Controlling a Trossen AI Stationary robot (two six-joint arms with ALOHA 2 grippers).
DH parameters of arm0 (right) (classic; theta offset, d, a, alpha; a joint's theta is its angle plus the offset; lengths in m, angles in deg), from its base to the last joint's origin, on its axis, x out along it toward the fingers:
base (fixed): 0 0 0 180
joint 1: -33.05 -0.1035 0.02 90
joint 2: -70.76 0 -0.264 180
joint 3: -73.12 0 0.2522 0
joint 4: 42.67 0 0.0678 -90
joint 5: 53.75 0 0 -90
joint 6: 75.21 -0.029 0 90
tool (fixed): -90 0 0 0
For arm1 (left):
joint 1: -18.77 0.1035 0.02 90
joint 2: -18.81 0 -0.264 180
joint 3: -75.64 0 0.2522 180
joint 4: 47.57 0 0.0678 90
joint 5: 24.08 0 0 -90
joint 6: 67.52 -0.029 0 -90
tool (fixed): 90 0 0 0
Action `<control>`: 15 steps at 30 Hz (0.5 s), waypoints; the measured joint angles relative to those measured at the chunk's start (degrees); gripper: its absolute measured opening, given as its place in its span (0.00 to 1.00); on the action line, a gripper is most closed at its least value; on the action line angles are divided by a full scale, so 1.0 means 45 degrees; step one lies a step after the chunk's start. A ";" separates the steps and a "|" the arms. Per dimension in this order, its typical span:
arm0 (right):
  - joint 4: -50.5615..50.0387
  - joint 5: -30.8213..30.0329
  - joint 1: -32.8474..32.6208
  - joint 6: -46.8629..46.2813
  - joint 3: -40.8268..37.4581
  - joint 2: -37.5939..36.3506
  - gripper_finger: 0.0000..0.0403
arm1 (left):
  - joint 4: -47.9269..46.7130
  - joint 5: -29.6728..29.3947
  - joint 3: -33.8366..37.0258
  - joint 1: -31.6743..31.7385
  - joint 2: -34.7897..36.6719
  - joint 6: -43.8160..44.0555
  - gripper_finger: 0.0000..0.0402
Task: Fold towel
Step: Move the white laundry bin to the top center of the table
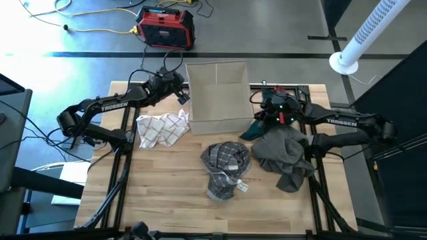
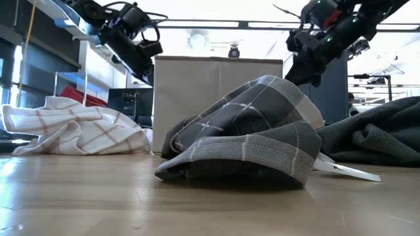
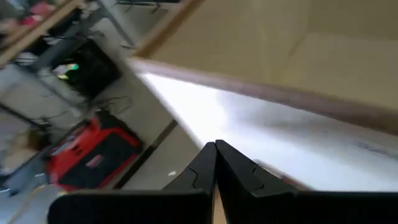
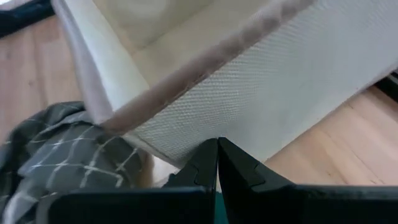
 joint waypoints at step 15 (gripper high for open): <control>-0.3172 -0.1447 -0.2412 -0.1405 0.0000 -0.3242 0.00 | -0.7594 0.1211 -0.0019 -0.3773 0.4438 0.5173 0.00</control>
